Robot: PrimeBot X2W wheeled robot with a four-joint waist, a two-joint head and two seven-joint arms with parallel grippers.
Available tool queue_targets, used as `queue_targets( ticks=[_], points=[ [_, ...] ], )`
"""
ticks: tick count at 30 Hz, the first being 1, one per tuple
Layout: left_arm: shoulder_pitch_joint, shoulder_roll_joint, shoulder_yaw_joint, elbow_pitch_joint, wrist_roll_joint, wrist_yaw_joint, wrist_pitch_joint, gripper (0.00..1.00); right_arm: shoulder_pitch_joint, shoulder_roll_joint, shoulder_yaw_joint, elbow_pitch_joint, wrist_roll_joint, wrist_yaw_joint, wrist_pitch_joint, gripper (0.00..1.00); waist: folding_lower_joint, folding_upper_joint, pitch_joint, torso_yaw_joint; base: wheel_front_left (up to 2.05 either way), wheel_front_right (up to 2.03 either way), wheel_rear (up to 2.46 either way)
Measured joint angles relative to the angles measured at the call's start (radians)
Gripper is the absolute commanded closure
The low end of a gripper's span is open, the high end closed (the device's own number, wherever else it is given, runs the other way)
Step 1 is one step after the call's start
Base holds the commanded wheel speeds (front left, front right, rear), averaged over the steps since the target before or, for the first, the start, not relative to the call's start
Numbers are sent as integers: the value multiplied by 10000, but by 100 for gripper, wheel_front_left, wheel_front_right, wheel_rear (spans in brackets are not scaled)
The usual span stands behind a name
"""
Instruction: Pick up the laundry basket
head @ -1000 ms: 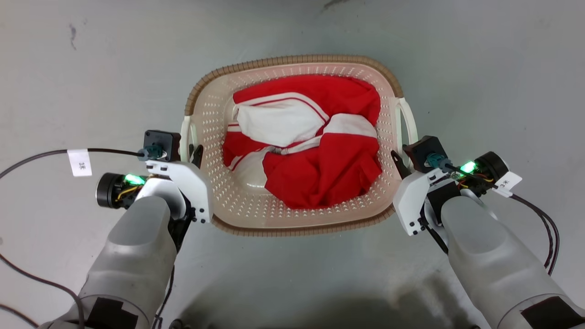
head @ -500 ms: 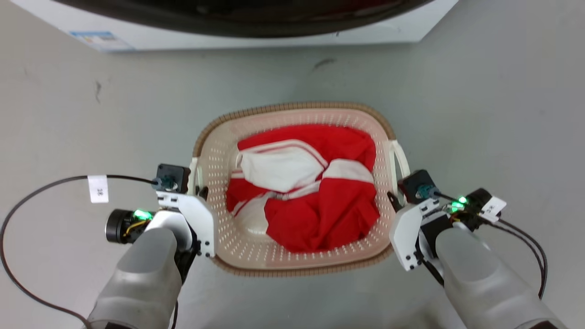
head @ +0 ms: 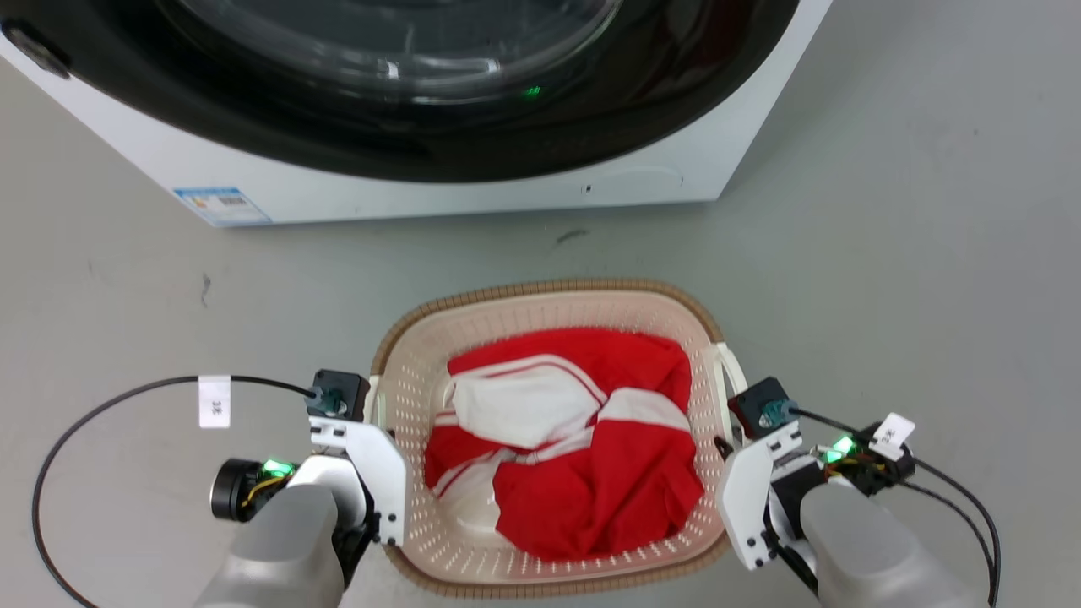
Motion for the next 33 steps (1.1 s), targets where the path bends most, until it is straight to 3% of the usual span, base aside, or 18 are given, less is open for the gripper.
queue_targets(
  ticks=[8,33],
  points=[
    [675,75,-650,-261,-711,0,740,100,577,-4,727,109,825,0,554,100,-1,0,-1343,-113,0,0,0],
    [2044,426,-2249,-817,-2470,8,2142,100,1651,2,2391,245,2508,2,1478,100,-1,0,-3999,-1,0,0,0]
  ],
)
